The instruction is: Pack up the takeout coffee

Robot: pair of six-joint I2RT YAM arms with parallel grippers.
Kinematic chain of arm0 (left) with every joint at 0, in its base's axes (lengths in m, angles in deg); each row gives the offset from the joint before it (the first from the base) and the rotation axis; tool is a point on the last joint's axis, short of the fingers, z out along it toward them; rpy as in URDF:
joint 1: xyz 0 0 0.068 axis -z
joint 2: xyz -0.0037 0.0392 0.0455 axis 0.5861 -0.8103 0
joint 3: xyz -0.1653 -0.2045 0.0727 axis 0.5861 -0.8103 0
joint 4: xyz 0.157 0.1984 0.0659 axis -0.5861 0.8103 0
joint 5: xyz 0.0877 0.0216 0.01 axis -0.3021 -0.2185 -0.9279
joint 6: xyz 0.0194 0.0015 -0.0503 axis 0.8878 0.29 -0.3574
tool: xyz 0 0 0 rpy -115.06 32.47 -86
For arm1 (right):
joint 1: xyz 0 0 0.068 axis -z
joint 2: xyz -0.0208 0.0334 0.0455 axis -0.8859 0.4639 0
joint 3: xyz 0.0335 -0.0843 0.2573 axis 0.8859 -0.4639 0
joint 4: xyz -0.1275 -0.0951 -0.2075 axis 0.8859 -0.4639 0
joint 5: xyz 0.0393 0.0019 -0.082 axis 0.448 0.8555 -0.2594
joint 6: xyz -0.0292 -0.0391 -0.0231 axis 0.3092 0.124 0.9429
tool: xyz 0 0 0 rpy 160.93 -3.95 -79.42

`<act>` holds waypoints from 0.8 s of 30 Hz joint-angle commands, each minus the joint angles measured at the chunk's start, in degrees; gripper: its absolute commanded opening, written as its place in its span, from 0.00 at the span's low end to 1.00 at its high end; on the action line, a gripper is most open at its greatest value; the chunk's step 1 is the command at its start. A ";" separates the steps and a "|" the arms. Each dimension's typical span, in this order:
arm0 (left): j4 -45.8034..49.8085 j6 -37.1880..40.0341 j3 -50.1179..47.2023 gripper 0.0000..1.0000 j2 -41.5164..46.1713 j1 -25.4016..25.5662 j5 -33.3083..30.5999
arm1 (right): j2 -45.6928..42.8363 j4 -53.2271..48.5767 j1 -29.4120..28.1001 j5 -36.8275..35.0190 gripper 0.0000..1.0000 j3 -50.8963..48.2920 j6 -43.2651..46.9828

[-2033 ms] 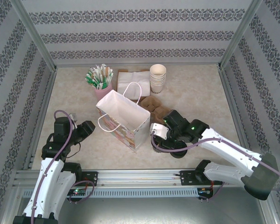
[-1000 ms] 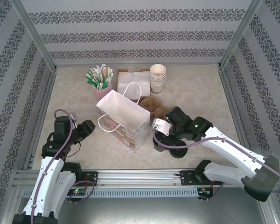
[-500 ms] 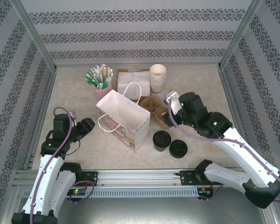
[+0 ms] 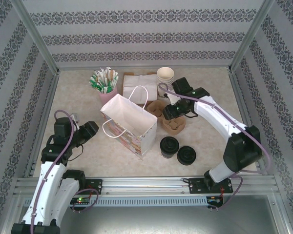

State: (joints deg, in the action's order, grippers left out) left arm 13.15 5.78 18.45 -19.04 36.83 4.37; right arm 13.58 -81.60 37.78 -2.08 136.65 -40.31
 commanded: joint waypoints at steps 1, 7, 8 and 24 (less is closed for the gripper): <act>2.50 0.93 1.80 0.57 0.75 -0.42 -0.37 | 2.02 -0.26 -0.17 2.24 0.51 2.56 2.47; 3.11 1.41 2.20 0.57 0.75 -0.42 -0.64 | 6.82 -0.34 -1.78 -1.05 0.53 4.22 4.96; 3.10 1.45 2.24 0.57 0.75 -0.42 -0.70 | 7.37 -0.06 -1.90 -1.52 0.53 4.41 5.13; 3.07 1.60 2.77 0.57 0.40 -0.42 -0.73 | 11.51 1.20 -1.79 -3.92 0.53 4.91 8.29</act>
State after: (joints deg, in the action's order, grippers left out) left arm 14.92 6.15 19.43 -18.78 36.83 4.18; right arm 23.79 -80.64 35.97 -4.57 140.17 -33.45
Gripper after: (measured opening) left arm 0.570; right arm 0.532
